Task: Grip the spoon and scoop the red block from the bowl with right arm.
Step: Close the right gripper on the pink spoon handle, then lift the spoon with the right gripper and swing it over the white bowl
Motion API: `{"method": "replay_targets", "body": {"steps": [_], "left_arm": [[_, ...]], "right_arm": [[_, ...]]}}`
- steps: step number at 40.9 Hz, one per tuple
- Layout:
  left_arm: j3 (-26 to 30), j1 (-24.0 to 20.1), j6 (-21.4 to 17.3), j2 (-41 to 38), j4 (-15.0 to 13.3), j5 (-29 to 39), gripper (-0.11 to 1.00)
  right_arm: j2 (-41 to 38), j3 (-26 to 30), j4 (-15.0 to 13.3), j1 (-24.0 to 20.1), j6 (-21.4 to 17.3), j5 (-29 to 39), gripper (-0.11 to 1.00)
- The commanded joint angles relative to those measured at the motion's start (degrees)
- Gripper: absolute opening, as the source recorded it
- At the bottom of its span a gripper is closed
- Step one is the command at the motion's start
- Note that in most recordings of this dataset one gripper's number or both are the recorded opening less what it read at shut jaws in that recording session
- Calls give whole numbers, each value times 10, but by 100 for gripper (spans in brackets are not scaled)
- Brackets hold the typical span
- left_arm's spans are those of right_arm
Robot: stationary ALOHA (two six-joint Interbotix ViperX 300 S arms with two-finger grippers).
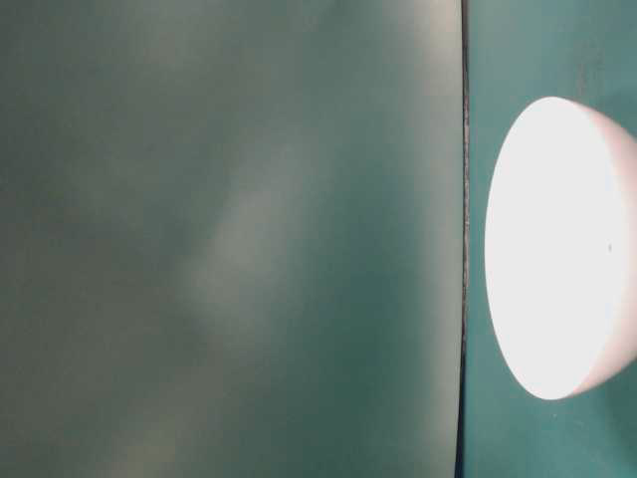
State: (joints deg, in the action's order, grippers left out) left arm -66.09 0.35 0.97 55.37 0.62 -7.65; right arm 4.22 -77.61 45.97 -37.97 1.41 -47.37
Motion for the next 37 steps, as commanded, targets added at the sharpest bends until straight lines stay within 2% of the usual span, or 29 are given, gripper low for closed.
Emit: {"method": "replay_targets", "body": {"steps": [1, 8, 19, 31, 37], "left_arm": [[13, 2, -2, -4, 2, -4, 0], [13, 2, -2, -4, 2, -4, 0], [13, 2, 0, -5, 2, -4, 0], [13, 2, 3, -4, 2, -4, 0], [13, 2, 9, -4, 2, -4, 0]], "right_arm": [[3, 3, -3, -3, 4, -5, 44], [4, 4, -3, -3, 20, -7, 43], [3, 0, -3, -3, 25, -23, 43], [5, 1, -4, -3, 34, -32, 27], [16, 7, -4, -3, 46, -40, 24]]}}
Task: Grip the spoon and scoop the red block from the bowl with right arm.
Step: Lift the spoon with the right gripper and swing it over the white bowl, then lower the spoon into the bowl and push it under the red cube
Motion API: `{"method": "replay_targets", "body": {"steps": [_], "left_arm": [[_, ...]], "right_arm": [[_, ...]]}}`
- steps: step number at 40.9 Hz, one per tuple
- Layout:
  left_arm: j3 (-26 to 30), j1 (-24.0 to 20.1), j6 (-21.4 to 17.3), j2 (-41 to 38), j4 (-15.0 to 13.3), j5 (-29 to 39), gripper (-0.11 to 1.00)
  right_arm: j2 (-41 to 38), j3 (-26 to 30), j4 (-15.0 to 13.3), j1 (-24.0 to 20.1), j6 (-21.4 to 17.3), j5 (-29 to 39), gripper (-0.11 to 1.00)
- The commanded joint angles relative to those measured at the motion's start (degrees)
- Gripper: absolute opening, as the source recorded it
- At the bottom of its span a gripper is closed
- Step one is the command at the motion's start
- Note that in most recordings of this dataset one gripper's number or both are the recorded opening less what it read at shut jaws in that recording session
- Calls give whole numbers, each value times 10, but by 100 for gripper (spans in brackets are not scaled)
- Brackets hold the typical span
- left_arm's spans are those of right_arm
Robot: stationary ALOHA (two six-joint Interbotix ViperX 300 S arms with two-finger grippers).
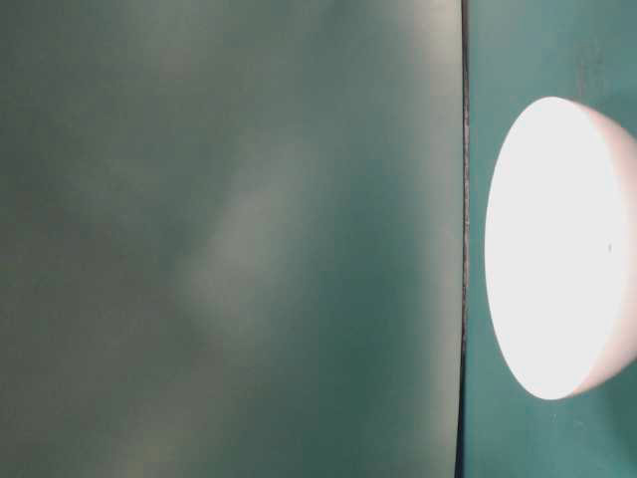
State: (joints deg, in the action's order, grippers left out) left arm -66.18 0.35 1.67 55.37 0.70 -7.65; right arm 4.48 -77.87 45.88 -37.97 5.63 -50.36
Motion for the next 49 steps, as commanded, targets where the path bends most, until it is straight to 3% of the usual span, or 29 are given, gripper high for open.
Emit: {"method": "replay_targets", "body": {"steps": [1, 13, 21, 28, 41, 49], "left_arm": [[14, 2, 3, -4, 1, -4, 0], [14, 1, 4, -4, 1, -4, 0], [15, 2, 5, -5, 1, -3, 0], [15, 1, 5, -4, 1, 7, 0], [16, 2, 6, -4, 1, 18, 0], [15, 2, 5, -4, 1, 18, 0]], "right_arm": [[16, 11, -3, -3, 5, -10, 24], [83, 41, -3, 5, 36, -4, 24], [139, 106, -1, 52, 51, 58, 24], [178, 191, -1, 143, 51, 214, 24], [168, 350, -2, 376, 48, 627, 24], [119, 422, -5, 458, 47, 780, 24]]}}
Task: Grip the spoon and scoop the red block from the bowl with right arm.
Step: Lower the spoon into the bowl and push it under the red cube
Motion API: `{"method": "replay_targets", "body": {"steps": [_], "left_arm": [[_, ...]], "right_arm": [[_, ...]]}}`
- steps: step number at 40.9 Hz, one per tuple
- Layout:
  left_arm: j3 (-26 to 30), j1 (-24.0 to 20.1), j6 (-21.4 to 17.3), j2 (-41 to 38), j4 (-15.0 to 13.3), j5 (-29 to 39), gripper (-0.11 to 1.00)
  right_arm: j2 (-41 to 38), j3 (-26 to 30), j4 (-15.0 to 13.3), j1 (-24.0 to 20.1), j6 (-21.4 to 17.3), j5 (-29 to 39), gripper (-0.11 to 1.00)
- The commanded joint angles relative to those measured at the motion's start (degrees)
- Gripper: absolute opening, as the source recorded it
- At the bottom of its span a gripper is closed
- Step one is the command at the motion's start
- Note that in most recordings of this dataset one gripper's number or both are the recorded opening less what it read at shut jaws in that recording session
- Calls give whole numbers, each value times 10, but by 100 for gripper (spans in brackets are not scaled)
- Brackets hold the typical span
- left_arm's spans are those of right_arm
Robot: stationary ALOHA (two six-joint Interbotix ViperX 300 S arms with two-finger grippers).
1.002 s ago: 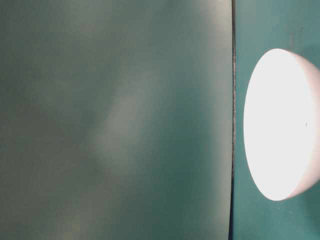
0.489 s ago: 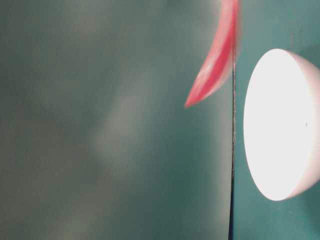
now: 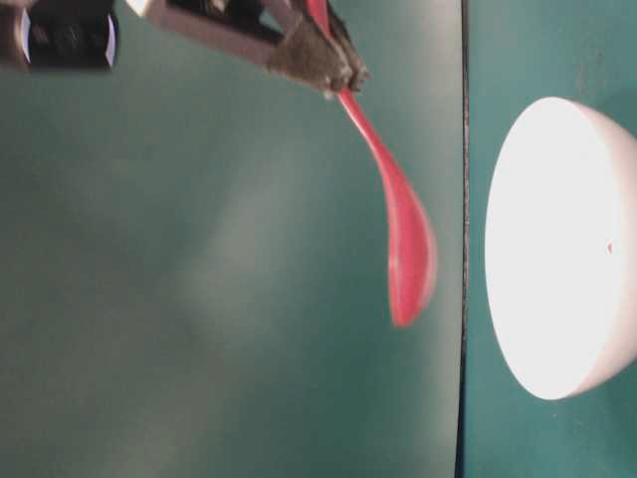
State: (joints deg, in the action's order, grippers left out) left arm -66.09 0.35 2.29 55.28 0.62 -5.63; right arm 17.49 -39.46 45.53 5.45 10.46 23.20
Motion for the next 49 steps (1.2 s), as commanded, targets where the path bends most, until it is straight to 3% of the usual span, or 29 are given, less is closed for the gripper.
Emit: {"method": "replay_targets", "body": {"steps": [1, 5, 10, 23, 28, 39, 49], "left_arm": [[14, 2, -1, -4, 2, -2, 0], [14, 1, -1, -3, 2, 2, 0], [13, 1, -1, -3, 2, 10, 0], [14, 2, -1, -4, 2, 20, 0], [13, 1, -1, -4, 2, 20, 0], [14, 2, -1, -3, 2, 21, 0], [14, 1, -1, -3, 2, 20, 0]], "right_arm": [[-21, 47, -4, 30, -2, 59, 24], [-47, 73, -25, 39, -6, 92, 24], [-76, 105, -81, 40, -18, 120, 24], [-121, 164, -274, 37, -147, 232, 24], [-134, 180, -316, 32, -171, 259, 24], [-150, 190, -352, 16, -171, 275, 24], [-167, 194, -353, 6, -171, 275, 24]]}}
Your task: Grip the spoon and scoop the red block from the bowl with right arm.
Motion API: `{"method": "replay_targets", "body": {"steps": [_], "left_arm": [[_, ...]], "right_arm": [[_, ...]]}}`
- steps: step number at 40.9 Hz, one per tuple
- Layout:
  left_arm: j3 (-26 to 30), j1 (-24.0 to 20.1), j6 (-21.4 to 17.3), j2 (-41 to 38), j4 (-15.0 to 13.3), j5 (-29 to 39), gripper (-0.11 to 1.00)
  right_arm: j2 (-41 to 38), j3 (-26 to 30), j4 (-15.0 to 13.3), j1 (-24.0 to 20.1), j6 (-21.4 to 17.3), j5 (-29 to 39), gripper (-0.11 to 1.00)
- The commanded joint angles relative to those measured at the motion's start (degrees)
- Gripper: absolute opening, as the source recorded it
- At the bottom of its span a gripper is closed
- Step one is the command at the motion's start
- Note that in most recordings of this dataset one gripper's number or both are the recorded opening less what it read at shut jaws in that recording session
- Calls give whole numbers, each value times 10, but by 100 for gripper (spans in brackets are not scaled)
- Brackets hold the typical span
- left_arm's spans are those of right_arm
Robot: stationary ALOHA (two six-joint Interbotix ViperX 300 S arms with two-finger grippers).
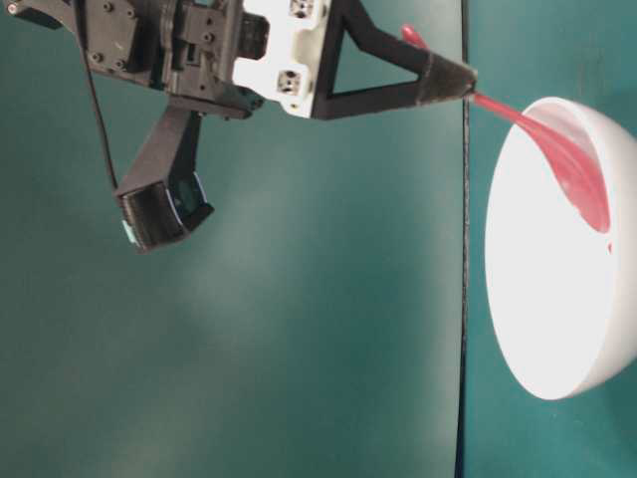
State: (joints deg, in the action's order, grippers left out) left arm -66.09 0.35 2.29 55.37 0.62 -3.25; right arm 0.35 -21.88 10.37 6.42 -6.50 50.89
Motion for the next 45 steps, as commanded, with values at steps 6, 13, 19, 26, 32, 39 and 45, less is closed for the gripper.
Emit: {"method": "replay_targets", "body": {"steps": [6, 13, 19, 26, 32, 39, 45], "left_arm": [[15, 2, -1, -4, 2, -4, 0], [14, 1, -1, -4, 2, -4, 0], [15, 1, -1, -4, 2, -4, 0], [14, 1, -1, -4, 2, -4, 0], [14, 1, -1, -4, 2, -4, 0], [14, 2, -1, -4, 2, -4, 0], [14, 1, -1, -4, 2, -4, 0]], "right_arm": [[-8, 26, -3, -6, 1, -2, 24], [-28, 47, -3, -7, 3, -4, 24], [-47, 70, -11, -7, 3, -7, 24], [-64, 93, -23, -7, 1, -28, 24], [-68, 97, -18, -7, -11, -63, 24], [-66, 97, -5, -10, -18, -86, 24], [-56, 86, -4, -15, -20, -102, 24]]}}
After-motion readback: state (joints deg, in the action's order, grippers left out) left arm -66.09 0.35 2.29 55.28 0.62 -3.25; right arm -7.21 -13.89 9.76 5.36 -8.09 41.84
